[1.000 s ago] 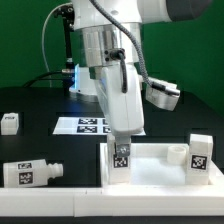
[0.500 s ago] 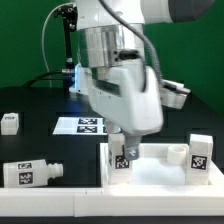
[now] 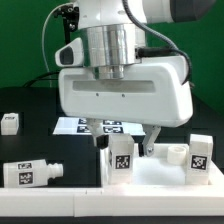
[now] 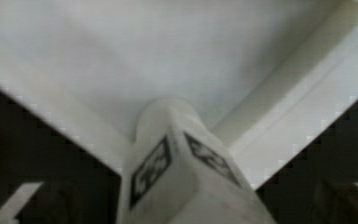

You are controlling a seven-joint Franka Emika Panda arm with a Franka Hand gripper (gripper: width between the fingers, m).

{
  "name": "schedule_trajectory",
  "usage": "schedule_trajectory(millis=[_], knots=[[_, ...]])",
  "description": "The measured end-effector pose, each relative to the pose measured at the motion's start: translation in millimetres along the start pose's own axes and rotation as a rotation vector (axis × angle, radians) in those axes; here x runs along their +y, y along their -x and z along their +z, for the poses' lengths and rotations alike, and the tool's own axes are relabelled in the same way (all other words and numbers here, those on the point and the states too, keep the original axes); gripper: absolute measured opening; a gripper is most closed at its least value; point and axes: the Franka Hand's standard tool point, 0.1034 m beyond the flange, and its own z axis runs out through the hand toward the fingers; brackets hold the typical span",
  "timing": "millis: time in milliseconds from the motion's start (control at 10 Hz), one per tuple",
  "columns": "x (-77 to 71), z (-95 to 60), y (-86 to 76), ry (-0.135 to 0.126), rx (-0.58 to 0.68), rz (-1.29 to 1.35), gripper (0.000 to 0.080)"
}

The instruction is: Assemble square table

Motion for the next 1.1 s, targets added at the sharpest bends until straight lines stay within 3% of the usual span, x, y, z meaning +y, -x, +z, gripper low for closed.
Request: schedule_trajectory(millis=[200,300,400,500,600,700,1100], knots=[[-4.0,-1.4,0.9,0.026,0.019,-0.484,0.0649],[-3.6,-0.7,1.1,0.022,0.019,-0.428,0.0649],[-3.3,-0.6,1.0,0.023,0.019,-0.411,0.0555],[-2.9,-0.5,0.9,0.023,0.019,-0.415,0.0405],[-2.3,-0.3,0.7,0.023,0.019,-0.394,0.0405],[0.3,-0.1,-0.5,0.026,0.021,-0.308,0.0286],[5.6,-0.9,0.8,0.04,0.046,0.356,0.0286]])
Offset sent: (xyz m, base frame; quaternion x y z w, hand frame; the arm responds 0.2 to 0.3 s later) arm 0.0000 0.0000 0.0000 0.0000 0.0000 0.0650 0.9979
